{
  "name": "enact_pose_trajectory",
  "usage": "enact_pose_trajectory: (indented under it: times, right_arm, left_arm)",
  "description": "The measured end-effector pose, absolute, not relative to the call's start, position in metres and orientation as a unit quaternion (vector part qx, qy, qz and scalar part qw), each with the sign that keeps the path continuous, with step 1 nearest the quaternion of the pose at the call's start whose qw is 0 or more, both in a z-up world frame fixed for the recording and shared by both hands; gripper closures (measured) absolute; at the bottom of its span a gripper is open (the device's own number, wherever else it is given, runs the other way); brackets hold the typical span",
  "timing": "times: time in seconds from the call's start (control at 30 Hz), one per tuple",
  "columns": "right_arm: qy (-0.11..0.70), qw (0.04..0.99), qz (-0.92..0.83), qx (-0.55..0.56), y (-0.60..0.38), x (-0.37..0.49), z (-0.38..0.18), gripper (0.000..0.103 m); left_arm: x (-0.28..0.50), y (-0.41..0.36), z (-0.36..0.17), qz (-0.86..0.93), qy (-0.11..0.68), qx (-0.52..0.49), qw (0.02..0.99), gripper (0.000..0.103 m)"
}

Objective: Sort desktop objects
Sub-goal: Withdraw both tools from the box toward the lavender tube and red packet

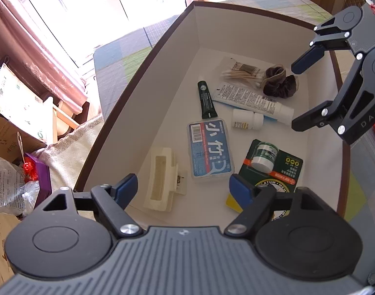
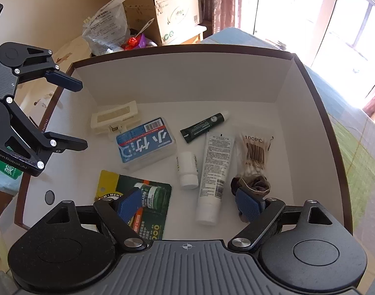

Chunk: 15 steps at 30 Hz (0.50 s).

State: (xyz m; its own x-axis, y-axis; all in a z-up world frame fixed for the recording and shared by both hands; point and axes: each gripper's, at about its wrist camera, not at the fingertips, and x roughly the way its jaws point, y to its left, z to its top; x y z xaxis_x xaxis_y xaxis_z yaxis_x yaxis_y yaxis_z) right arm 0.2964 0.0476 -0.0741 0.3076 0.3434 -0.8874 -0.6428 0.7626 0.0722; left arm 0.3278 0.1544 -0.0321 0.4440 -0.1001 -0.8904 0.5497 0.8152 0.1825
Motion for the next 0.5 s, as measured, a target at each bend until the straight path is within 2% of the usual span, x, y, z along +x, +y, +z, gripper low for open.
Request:
enact_pose_trajectory:
  times: [0.5]
  right_arm:
    - [0.471,0.815,0.306,-0.145,0.029,0.270,-0.046,0.014]
  left_arm:
    - [0.298,0.139,-0.007,-0.187,0.466,0.238,0.831,0.017]
